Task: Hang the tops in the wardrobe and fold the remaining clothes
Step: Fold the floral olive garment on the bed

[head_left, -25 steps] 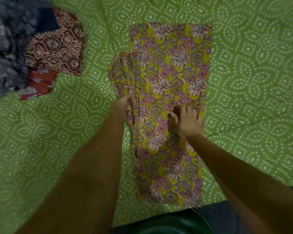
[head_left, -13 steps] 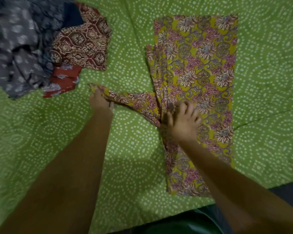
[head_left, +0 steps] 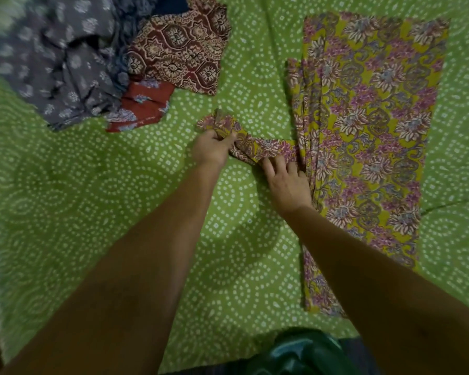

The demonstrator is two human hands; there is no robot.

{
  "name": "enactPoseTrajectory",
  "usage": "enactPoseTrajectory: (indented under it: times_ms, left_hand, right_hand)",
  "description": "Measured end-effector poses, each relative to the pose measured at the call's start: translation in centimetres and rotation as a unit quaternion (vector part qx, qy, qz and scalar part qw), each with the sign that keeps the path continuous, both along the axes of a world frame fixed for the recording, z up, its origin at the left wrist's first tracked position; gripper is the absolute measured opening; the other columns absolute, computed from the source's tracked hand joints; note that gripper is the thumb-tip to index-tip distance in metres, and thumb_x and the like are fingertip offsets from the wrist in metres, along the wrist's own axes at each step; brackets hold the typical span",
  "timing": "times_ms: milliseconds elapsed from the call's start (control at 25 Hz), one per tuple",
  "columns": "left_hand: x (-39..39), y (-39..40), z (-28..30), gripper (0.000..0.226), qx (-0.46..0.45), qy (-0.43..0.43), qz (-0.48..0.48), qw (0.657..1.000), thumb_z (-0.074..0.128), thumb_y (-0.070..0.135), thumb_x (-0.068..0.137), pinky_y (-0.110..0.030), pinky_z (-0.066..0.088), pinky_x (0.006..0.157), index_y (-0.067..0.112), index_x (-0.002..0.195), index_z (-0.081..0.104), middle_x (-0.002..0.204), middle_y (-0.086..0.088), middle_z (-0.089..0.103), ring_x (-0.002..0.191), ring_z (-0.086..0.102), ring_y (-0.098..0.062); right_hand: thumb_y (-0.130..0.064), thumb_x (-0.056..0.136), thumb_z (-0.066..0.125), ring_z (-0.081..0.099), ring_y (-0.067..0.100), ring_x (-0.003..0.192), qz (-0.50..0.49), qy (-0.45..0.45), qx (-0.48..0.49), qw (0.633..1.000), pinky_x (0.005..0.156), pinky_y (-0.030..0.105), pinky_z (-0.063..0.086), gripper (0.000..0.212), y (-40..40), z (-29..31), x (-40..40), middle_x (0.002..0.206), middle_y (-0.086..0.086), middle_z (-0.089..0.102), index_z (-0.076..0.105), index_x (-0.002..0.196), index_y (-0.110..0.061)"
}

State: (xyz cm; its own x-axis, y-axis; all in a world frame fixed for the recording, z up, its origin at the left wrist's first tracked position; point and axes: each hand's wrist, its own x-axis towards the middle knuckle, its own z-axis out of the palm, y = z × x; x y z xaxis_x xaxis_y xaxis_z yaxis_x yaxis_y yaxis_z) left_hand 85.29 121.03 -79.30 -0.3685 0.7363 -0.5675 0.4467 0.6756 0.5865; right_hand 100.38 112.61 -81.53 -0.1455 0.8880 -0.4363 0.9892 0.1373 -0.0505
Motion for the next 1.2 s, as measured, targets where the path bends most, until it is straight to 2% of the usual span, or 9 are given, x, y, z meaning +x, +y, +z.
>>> enactPoseTrajectory:
  times_ms: [160, 280, 440, 560, 680, 880, 1000, 1080, 1200]
  left_hand:
    - [-0.4, 0.1, 0.1, 0.037, 0.074, 0.059, 0.072, 0.993, 0.065, 0.031, 0.087, -0.03, 0.034, 0.06, 0.017, 0.063, 0.041, 0.068, -0.007, 0.056, 0.067, 0.052, -0.023]
    - [-2.4, -2.4, -0.7, 0.023, 0.124, 0.063, 0.073, 0.988, 0.071, 0.014, 0.082, -0.031, 0.043, 0.075, 0.01, 0.093, 0.05, 0.091, -0.013, 0.062, 0.081, 0.059, -0.026]
    - [-4.7, -4.5, -1.0, 0.023, 0.11, 0.119, 0.019, 0.987, 0.066, 0.019, 0.088, -0.026, 0.041, 0.064, 0.005, 0.104, 0.056, 0.09, -0.004, 0.057, 0.072, 0.052, -0.015]
    - [-3.5, -4.3, -0.1, 0.048, -0.005, -0.024, -0.002, 1.0, 0.056, 0.05, 0.091, -0.023, 0.045, 0.052, 0.006, 0.077, 0.068, 0.065, -0.004, 0.065, 0.054, 0.058, -0.016]
    - [-1.3, -4.6, 0.6, 0.058, -0.226, -0.188, 0.025, 0.956, 0.06, 0.061, 0.082, -0.024, 0.052, 0.063, 0.005, 0.096, 0.063, 0.086, -0.007, 0.066, 0.074, 0.063, -0.017]
    - [-0.1, -4.4, 0.3, 0.032, -0.108, -0.316, 0.306, 0.892, 0.075, 0.022, 0.08, -0.025, 0.049, 0.07, 0.016, 0.107, 0.06, 0.12, -0.006, 0.063, 0.087, 0.06, -0.013]
    - [-0.3, -4.7, 0.2, 0.069, -0.001, -0.069, 0.208, 0.976, 0.089, 0.025, 0.06, -0.032, 0.047, 0.091, 0.019, 0.111, 0.043, 0.132, -0.012, 0.046, 0.107, 0.052, -0.024]
    - [-0.4, -5.0, 0.5, 0.092, -0.009, 0.11, 0.083, 0.99, 0.09, 0.032, 0.057, -0.034, 0.034, 0.102, 0.017, 0.129, 0.034, 0.136, -0.012, 0.032, 0.12, 0.04, -0.03]
    - [-1.1, -5.4, 0.4, 0.073, -0.047, 0.111, 0.016, 0.993, 0.081, 0.029, 0.072, -0.033, 0.038, 0.1, 0.015, 0.133, 0.042, 0.137, -0.012, 0.035, 0.12, 0.046, -0.03]
  right_hand:
    - [-0.014, 0.092, 0.045, 0.043, 0.034, 0.121, -0.043, 0.053, 0.0, 0.998, 0.087, 0.044, 0.047, 0.061, -0.7, 0.5, 0.1, 0.138, 0.013, 0.032, 0.019, 0.147, -0.018]
    - [-0.032, 0.096, 0.046, 0.053, 0.033, 0.108, -0.126, 0.155, 0.025, 0.98, 0.079, 0.044, 0.048, 0.053, -0.6, 0.5, 0.1, 0.127, 0.015, 0.047, 0.03, 0.141, -0.008]
    - [-0.026, 0.1, 0.042, 0.053, 0.029, 0.112, -0.126, 0.221, 0.021, 0.967, 0.09, 0.038, 0.044, 0.043, 1.2, 0.4, -1.4, 0.128, 0.013, 0.053, 0.037, 0.139, -0.01]
    - [-0.019, 0.099, 0.041, 0.056, 0.032, 0.105, -0.079, 0.22, 0.023, 0.972, 0.084, 0.037, 0.045, 0.038, 2.3, 0.4, -2.8, 0.12, 0.016, 0.059, 0.043, 0.136, -0.009]
    - [-0.015, 0.094, 0.048, 0.059, 0.035, 0.096, 0.001, 0.251, 0.022, 0.968, 0.077, 0.038, 0.045, 0.033, 1.5, 0.3, -3.2, 0.108, 0.018, 0.064, 0.053, 0.125, -0.005]
    - [-0.013, 0.085, 0.054, 0.062, 0.035, 0.082, 0.044, 0.278, 0.074, 0.957, 0.069, 0.042, 0.053, 0.029, -0.5, -0.3, -2.6, 0.095, 0.018, 0.067, 0.061, 0.11, -0.001]
    - [-0.011, 0.085, 0.056, 0.061, 0.034, 0.085, 0.079, 0.259, 0.083, 0.959, 0.07, 0.041, 0.054, 0.034, -0.7, -0.5, -2.7, 0.102, 0.016, 0.064, 0.059, 0.118, -0.004]
    - [-0.011, 0.085, 0.057, 0.059, 0.036, 0.09, 0.102, 0.246, 0.051, 0.963, 0.073, 0.044, 0.054, 0.043, -0.8, -0.6, -2.9, 0.109, 0.017, 0.06, 0.055, 0.128, -0.009]
    - [-0.01, 0.084, 0.053, 0.051, 0.038, 0.108, 0.15, 0.206, -0.041, 0.966, 0.087, 0.047, 0.047, 0.058, -1.2, -0.4, -3.7, 0.129, 0.018, 0.048, 0.043, 0.14, -0.02]
